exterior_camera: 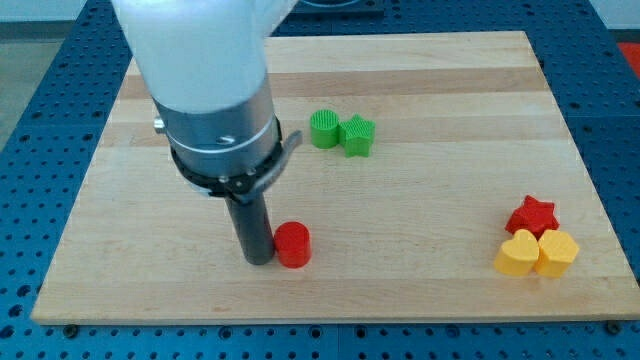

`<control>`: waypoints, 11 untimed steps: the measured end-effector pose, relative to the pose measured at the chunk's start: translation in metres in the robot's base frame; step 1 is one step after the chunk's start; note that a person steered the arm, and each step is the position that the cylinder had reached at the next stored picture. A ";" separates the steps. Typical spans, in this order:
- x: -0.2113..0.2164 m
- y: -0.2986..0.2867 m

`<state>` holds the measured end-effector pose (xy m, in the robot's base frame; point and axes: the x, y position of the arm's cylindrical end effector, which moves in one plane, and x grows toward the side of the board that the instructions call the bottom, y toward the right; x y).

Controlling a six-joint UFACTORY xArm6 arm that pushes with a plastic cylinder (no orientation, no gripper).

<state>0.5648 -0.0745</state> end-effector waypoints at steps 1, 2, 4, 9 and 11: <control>0.003 0.029; 0.003 0.060; -0.008 0.110; -0.077 0.126; -0.079 0.179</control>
<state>0.4861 0.1044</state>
